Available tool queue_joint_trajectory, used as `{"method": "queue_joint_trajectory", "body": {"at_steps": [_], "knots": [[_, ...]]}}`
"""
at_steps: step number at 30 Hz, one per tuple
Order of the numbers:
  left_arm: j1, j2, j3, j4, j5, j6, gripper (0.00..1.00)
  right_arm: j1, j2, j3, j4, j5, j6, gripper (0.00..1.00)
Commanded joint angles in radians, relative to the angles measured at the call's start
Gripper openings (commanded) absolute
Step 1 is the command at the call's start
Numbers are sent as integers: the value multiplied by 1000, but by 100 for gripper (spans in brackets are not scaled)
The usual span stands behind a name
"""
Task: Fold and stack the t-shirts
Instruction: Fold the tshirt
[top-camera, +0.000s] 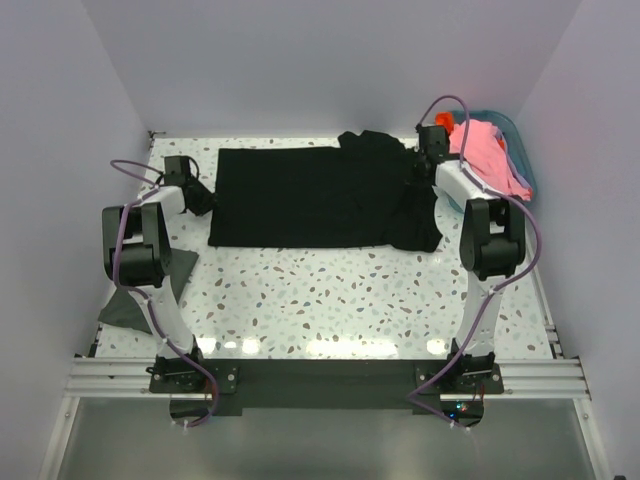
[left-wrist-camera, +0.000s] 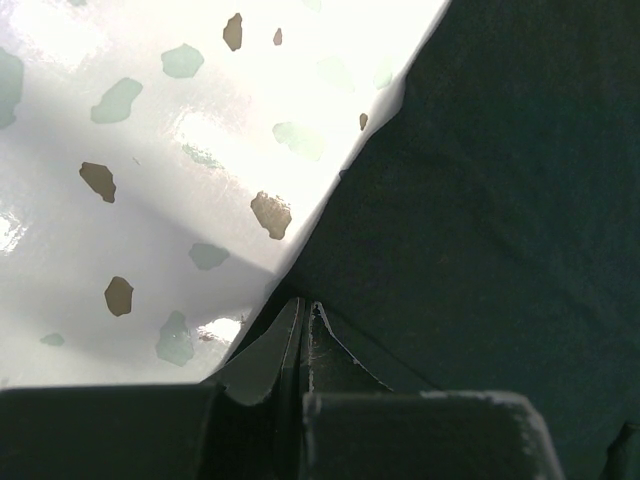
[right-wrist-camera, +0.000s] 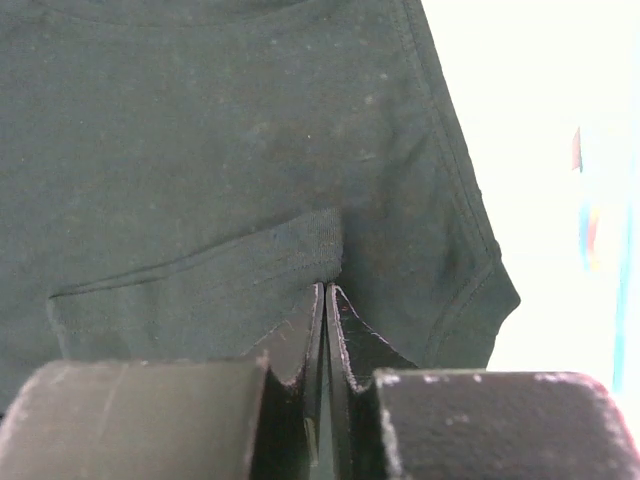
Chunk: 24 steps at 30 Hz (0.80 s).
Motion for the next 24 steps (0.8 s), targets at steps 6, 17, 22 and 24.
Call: {"method": "queue_joint_trajectory", "body": {"at_steps": [6, 17, 22, 24], "knots": [[10, -14, 8, 44, 4, 22, 7, -10, 20, 84, -82, 110, 57, 24], [24, -198, -4, -52, -108, 16, 70, -10, -227, -66, -206, 194, 157, 68], [19, -391, -183, -113, -229, -67, 81, -10, -440, -293, -216, 219, 207, 70], [19, -466, -278, -123, -257, -85, 79, -10, -520, -384, -203, 211, 226, 70]]}}
